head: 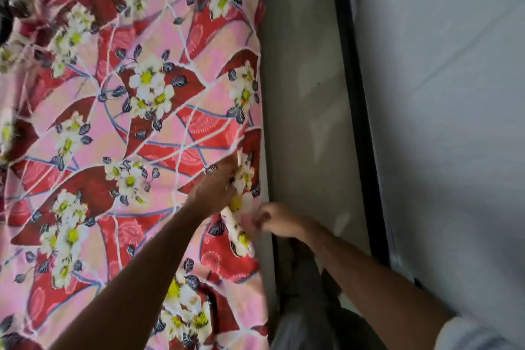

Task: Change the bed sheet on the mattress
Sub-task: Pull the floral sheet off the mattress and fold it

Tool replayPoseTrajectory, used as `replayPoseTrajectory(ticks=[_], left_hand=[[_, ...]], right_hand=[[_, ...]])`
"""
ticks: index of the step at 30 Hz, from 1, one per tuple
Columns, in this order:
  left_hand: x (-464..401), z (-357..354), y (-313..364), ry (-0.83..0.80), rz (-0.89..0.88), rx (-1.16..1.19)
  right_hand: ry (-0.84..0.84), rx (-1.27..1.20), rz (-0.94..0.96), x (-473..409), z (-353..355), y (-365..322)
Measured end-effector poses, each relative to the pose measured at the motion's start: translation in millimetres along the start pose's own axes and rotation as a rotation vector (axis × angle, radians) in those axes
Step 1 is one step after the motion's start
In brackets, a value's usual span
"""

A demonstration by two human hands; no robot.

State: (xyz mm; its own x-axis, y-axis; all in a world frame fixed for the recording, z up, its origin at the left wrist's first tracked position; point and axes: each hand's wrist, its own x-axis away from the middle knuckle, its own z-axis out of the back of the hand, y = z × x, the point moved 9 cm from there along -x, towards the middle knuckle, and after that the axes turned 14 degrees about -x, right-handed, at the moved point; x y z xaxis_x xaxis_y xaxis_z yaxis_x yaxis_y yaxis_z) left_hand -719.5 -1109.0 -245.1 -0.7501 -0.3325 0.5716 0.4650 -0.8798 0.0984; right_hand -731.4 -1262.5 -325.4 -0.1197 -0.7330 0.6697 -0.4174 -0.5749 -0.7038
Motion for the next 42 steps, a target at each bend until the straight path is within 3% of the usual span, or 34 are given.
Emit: replayPoseTrajectory(ticks=[3,6,11,13,15,18,20,22,26,27,29,31,33,35,38,40,42], left_hand=[[-12,2,-7,-0.208,-0.044,0.226],[-26,4,-26,-0.415,-0.043,0.492],[-54,9,-38,-0.617,-0.258,0.270],[-83,27,-52,-0.498,-0.252,0.206],[-121,69,-71,-0.193,-0.122,0.355],[-172,137,-100,0.202,0.072,0.639],[-216,166,-103,0.220,0.097,0.700],[-258,185,-91,0.116,0.107,0.664],[-320,214,-64,0.028,0.043,0.176],[-333,226,-58,0.006,0.022,0.161],[-349,234,-50,-0.140,-0.031,0.240],[-357,241,-42,-0.276,-0.086,0.224],[-361,242,-40,-0.398,-0.135,0.097],[-375,246,-47,-0.432,-0.148,-0.028],[-414,282,-57,-0.206,-0.080,-0.086],[-450,319,-64,-0.005,0.002,0.066],[-484,351,-75,0.143,0.107,0.304]], right_hand=[[0.386,-0.353,-0.013,-25,86,-47],[0.502,-0.327,0.048,-70,136,-114],[0.576,-0.159,0.036,-158,180,-182],[0.549,-0.045,0.077,-163,190,-207],[0.458,0.050,0.191,-155,190,-235],[0.075,0.203,0.318,-137,145,-268],[-0.097,0.356,0.483,-136,116,-296],[-0.226,0.457,0.503,-150,101,-312],[-0.499,0.483,0.161,-198,145,-306],[-0.454,0.475,0.068,-214,178,-307],[-0.146,0.387,-0.035,-239,262,-324],[0.235,0.332,-0.024,-254,349,-368],[0.421,0.234,0.037,-268,400,-416],[0.397,0.067,0.039,-299,419,-449],[0.363,0.108,0.035,-345,427,-464],[0.303,0.105,0.128,-360,426,-474],[0.095,0.006,0.223,-355,405,-490]])
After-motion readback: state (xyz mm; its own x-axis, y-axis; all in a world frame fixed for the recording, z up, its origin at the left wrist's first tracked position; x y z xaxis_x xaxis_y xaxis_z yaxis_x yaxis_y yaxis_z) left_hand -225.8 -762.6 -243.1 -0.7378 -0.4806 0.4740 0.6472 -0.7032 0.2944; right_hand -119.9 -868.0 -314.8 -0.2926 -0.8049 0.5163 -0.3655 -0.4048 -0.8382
